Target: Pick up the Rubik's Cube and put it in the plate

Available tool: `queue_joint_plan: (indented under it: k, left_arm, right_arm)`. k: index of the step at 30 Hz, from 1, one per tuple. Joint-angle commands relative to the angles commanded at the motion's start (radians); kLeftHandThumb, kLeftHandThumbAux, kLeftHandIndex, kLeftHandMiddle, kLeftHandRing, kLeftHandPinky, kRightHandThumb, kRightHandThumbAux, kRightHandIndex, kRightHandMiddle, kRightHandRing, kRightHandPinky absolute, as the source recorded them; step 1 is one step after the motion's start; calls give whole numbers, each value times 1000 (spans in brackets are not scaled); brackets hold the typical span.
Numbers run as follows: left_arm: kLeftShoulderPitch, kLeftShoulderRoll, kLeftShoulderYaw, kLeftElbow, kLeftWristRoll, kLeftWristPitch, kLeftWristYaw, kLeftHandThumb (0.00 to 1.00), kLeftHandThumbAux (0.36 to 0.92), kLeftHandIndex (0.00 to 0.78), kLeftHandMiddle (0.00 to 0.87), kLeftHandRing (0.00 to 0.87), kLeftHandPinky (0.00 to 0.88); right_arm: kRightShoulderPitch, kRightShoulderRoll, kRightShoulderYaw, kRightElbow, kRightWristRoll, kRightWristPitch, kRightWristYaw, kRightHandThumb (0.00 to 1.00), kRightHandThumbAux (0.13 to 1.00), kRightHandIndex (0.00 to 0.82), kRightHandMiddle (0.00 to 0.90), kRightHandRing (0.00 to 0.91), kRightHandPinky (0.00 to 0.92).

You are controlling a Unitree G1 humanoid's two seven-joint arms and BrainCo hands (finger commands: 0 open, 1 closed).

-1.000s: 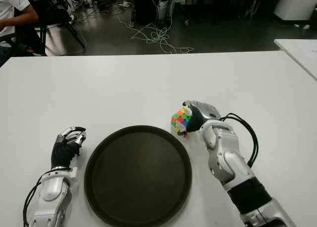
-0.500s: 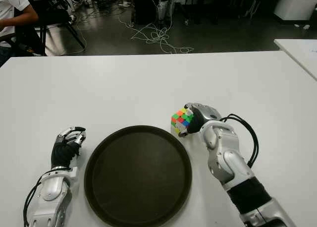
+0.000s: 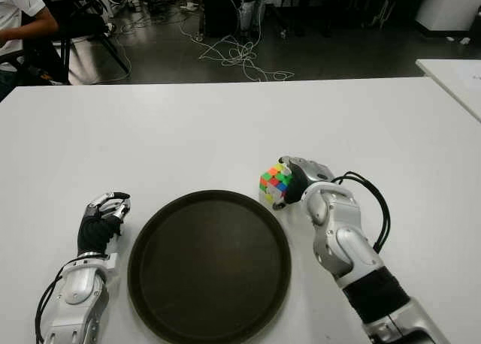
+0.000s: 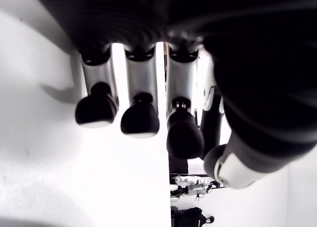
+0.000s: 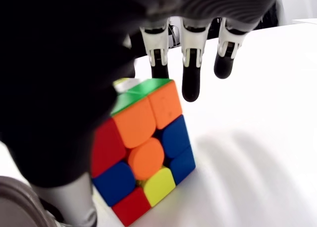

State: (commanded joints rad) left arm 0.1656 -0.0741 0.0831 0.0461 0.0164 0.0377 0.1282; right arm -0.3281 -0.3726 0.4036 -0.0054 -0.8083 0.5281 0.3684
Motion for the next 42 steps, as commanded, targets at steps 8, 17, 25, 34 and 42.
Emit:
queue_joint_plan:
  k: [8, 17, 25, 34, 42]
  left_arm:
    - [-2, 0, 1, -1, -8, 8, -5, 711, 705, 444, 810, 826, 819]
    - [1, 3, -1, -2, -14, -5, -18, 710, 705, 444, 813, 828, 826]
    - [-1, 9, -4, 5, -7, -1, -18, 710, 705, 444, 815, 829, 823]
    - [1, 8, -4, 5, -9, -11, -19, 710, 705, 444, 814, 828, 821]
    - [2, 2, -3, -3, -10, 1, -11, 710, 705, 444, 811, 823, 816]
  right_arm:
    - [0, 13, -12, 7, 12, -31, -29, 0, 856, 172, 198, 209, 189]
    - [-7, 34, -24, 16, 23, -56, -57, 0, 855, 211, 208, 234, 267]
    - [-21, 38, -22, 25, 21, -62, -54, 0, 863, 208, 197, 239, 286]
    - [-29, 45, -25, 29, 21, -55, -51, 0, 868, 204, 194, 232, 296]
    - [-34, 60, -33, 26, 30, -39, -41, 0, 861, 228, 217, 260, 319]
